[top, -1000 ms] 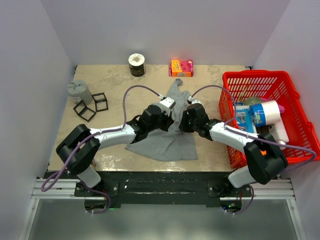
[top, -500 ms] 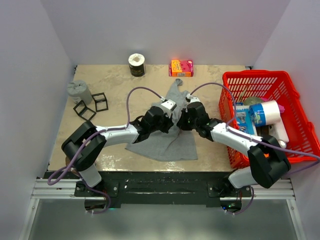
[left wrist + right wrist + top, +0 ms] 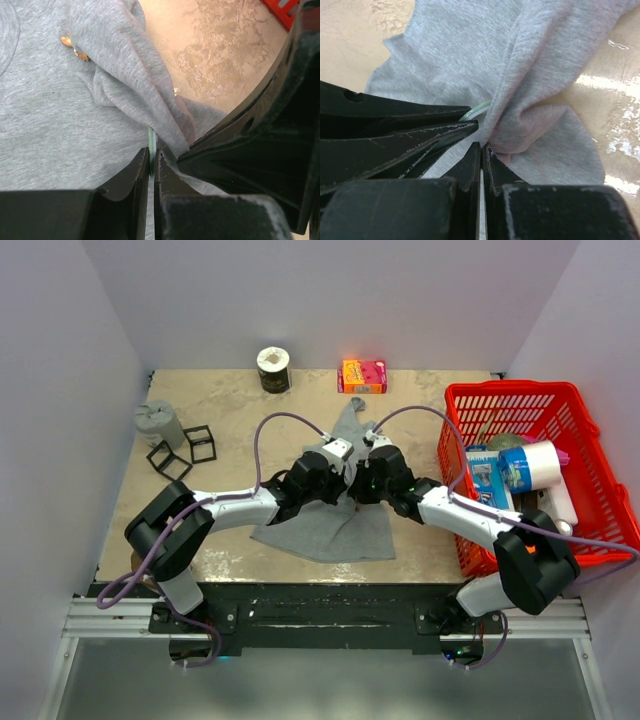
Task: Pin the brooch onto the clothing
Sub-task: Cross the brooch over the flattened clothing.
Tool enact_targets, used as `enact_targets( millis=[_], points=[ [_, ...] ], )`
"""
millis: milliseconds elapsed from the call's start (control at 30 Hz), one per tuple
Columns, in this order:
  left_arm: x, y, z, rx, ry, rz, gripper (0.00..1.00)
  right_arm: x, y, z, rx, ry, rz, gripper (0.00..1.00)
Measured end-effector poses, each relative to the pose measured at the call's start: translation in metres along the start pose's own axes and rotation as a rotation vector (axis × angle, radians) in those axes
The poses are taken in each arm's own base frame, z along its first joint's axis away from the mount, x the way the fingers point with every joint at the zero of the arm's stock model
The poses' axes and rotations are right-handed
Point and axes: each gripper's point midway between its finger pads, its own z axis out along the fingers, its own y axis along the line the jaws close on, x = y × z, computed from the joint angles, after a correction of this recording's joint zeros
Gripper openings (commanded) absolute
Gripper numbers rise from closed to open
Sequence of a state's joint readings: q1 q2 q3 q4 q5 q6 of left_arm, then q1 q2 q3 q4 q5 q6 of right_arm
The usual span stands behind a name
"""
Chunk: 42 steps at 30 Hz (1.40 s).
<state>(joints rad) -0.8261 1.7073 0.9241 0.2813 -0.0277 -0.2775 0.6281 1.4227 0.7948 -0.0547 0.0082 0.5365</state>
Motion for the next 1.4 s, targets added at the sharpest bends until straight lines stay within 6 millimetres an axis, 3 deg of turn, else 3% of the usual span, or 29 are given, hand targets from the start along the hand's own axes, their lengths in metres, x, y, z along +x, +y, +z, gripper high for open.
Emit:
enact_targets(
  millis=[333,1067,1167,1300,1400],
  points=[
    [-0.001,-0.007,-0.002,0.037,-0.015,-0.016,0.0,0.012,-0.001,0.012,0.014,0.044,-0.015,0.0],
    [-0.007,-0.02,-0.012,0.309,-0.082,-0.12,0.0,0.025,0.009,0.008,-0.088,0.084,-0.081,0.0],
    [-0.005,-0.023,-0.012,0.345,-0.077,-0.124,0.0,0.027,0.009,0.006,-0.094,0.089,-0.095,0.14],
    [-0.008,-0.028,-0.014,0.39,-0.08,-0.136,0.0,0.025,0.014,-0.005,-0.117,0.087,-0.108,0.53],
    [-0.016,-0.031,-0.016,0.427,-0.09,-0.145,0.0,0.014,0.022,-0.022,-0.145,0.052,-0.129,0.66]
  ],
)
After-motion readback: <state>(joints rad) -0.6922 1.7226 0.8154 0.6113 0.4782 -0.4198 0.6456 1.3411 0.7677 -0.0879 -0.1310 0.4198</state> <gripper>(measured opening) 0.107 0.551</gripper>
